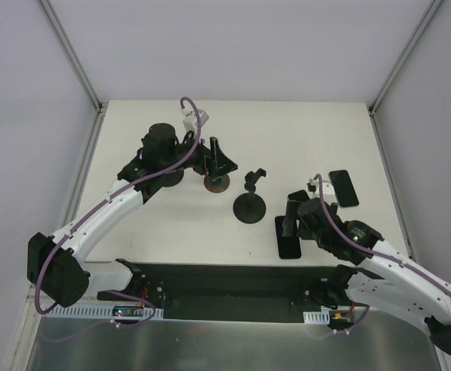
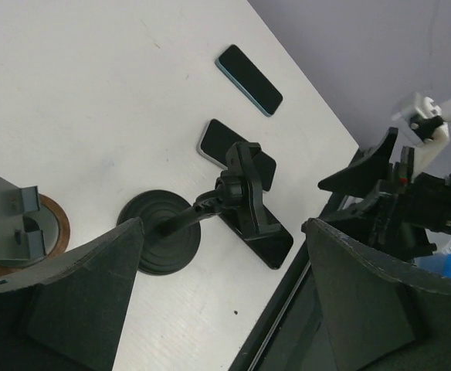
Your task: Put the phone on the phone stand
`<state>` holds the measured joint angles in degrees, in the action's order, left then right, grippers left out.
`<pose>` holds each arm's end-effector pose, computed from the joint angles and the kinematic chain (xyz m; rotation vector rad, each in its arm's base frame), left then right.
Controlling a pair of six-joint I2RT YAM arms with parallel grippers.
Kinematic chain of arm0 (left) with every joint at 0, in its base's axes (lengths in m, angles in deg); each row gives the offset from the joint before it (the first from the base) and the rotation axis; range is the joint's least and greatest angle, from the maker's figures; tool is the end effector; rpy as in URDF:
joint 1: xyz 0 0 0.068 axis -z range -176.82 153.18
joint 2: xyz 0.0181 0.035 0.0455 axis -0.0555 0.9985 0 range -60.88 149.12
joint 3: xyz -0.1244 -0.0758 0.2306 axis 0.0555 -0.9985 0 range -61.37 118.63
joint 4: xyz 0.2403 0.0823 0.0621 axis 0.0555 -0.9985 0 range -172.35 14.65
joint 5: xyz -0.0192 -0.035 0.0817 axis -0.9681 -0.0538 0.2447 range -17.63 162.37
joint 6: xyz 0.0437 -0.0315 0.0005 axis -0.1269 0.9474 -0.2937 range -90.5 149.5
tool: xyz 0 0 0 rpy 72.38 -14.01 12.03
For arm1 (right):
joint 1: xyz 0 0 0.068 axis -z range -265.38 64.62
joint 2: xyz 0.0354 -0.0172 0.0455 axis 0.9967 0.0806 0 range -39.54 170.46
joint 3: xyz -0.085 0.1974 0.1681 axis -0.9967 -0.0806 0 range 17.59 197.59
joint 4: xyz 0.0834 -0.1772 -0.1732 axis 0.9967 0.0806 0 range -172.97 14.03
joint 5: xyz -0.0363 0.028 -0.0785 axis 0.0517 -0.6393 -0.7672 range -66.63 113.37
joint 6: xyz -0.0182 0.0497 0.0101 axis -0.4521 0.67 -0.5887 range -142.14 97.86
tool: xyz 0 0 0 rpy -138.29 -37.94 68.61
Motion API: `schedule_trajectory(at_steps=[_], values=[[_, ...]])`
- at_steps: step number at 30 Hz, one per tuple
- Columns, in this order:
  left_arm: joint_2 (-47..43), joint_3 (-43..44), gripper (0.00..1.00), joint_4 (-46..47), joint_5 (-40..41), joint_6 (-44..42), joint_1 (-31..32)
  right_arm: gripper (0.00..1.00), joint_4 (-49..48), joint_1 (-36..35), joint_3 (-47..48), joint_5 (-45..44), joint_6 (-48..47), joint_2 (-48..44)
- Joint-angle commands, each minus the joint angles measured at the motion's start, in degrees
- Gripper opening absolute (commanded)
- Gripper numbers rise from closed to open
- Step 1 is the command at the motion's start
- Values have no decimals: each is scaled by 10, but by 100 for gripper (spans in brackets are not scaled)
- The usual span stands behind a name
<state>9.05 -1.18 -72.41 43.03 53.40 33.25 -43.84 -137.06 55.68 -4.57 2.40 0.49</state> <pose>0.2383 -0.1580 0.3667 0.5032 1.7355 -1.1195 0.1025 0.1028 0.2657 -0.2721 2.1793 0.1855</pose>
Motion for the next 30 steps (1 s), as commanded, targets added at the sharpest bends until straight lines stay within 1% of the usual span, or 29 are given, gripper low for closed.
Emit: schedule_trajectory(at_steps=[1,4,7,8,11,17,21,24,27,30], values=[[28,34,85,-26,-41,4,17,96,113,32,30,51,26,100],[28,34,86,-27,-37,-4,25,96,84,44,16,79,10,158],[26,34,87,-26,-34,-15,30,96,11,47,-7,111,-11,194],[25,35,87,-27,-34,-16,29,96,-29,48,-19,119,-19,204],[25,38,88,-41,-35,-18,29,96,-65,51,-17,136,-36,253],[24,42,88,-45,-40,-19,31,96,-114,52,-13,118,-55,311],[27,44,89,-48,-41,-21,30,96,-120,57,-16,101,-50,331],[28,45,89,-50,-43,-19,31,96,-134,68,-30,115,-50,340],[29,46,89,-50,-47,-18,30,99,-140,73,-37,117,-42,354],[31,46,89,-50,-45,-18,30,96,-140,73,-44,112,-34,356]])
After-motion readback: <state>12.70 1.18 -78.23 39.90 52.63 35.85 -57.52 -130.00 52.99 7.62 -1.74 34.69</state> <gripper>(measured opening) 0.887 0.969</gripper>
